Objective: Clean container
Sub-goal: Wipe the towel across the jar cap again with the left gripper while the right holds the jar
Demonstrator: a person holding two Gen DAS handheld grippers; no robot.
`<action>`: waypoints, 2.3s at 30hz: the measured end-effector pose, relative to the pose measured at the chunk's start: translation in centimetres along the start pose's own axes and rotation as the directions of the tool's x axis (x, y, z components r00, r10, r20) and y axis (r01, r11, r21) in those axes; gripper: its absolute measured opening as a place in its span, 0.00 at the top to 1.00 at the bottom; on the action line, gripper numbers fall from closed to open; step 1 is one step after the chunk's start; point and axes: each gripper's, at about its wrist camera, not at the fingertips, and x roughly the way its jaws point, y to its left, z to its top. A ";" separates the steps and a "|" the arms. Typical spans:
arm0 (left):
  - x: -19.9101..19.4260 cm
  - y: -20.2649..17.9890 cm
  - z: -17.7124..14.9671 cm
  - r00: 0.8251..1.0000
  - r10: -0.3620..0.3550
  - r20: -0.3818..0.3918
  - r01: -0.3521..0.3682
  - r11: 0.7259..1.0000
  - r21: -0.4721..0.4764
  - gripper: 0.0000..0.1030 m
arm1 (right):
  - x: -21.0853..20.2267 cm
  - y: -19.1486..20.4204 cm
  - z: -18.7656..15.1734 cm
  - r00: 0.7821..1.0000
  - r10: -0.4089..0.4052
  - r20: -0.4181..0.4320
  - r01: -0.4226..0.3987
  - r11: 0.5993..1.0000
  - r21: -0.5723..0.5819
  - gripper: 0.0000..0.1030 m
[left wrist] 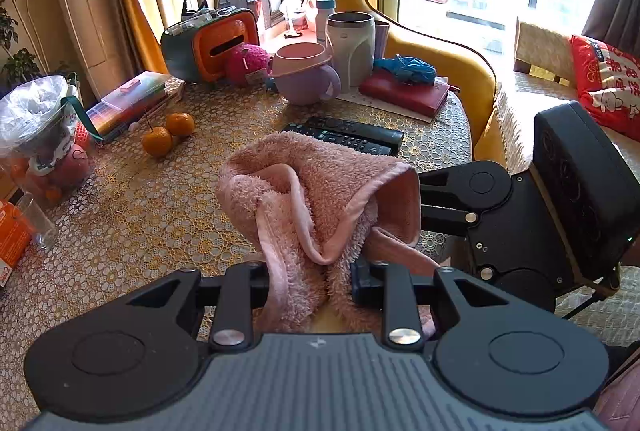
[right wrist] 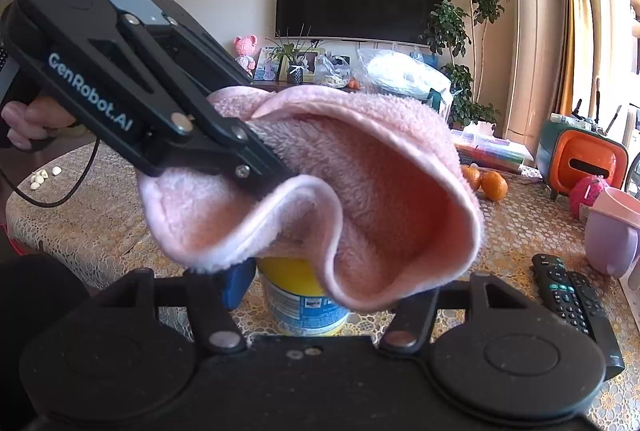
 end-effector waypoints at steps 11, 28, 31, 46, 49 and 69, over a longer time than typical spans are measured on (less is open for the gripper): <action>1.5 3.3 0.7 0.999 -0.028 0.015 0.030 0.989 -0.144 0.74 | 0.0 -0.5 -0.1 1.000 0.003 0.005 -0.003 0.999 0.032 0.41; 7.2 6.7 -2.6 0.986 0.026 -0.165 -0.060 0.976 -0.207 0.74 | -0.5 -1.2 -0.5 1.000 0.020 0.015 -0.021 0.997 0.068 0.41; 8.0 7.2 -3.5 0.980 0.026 -0.196 -0.069 0.973 -0.218 0.74 | -0.4 -1.3 -0.4 1.000 0.020 0.015 -0.022 0.997 0.079 0.41; 6.0 8.0 -5.4 0.979 0.114 -0.169 -0.155 0.955 -0.253 0.74 | 1.0 -0.5 1.1 0.998 -0.046 -0.040 0.050 0.992 0.118 0.41; 3.8 9.0 -5.7 0.984 0.122 -0.128 -0.157 0.934 -0.321 0.74 | 1.4 0.3 1.5 0.996 -0.075 -0.056 0.080 0.992 0.093 0.41; -2.2 2.7 0.1 0.994 0.077 0.075 -0.049 0.945 -0.323 0.74 | 4.0 3.6 3.3 0.960 -0.250 -0.122 0.256 0.966 0.033 0.41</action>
